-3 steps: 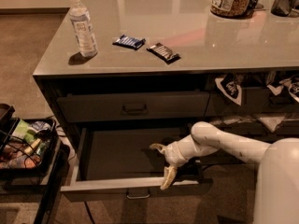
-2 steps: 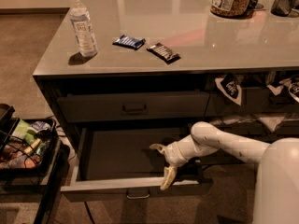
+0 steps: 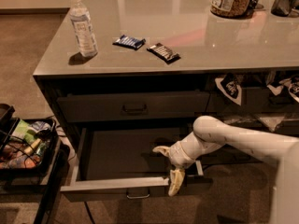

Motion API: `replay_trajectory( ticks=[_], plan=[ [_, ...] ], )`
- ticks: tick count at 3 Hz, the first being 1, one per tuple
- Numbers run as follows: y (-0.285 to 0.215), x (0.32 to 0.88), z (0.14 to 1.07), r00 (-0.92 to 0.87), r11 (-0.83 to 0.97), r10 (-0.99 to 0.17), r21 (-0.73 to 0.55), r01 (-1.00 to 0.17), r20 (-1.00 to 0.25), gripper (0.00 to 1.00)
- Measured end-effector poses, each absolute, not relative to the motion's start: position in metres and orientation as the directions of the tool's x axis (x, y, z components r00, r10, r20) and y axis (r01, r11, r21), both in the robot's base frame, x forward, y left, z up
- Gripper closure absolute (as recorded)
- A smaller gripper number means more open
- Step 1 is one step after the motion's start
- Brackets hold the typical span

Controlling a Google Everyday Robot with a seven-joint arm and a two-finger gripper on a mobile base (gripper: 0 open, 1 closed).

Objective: Open middle drawer

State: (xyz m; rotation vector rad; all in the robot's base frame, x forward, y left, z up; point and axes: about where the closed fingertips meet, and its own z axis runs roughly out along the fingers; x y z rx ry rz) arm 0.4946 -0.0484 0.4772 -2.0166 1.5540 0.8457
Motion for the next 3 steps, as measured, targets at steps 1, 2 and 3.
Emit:
replay_trajectory(
  ticks=[1,2,3],
  plan=[
    [-0.057,0.454,0.514,0.290,-0.292,-0.684,-0.113,-0.950,-0.670,0.00],
    [-0.049,0.447,0.542,0.453,-0.291,-0.601,-0.348,-0.891,-0.659,0.00],
    [-0.056,0.443,0.560,0.528,-0.297,-0.570,-0.441,-0.847,-0.630,0.00]
  ],
)
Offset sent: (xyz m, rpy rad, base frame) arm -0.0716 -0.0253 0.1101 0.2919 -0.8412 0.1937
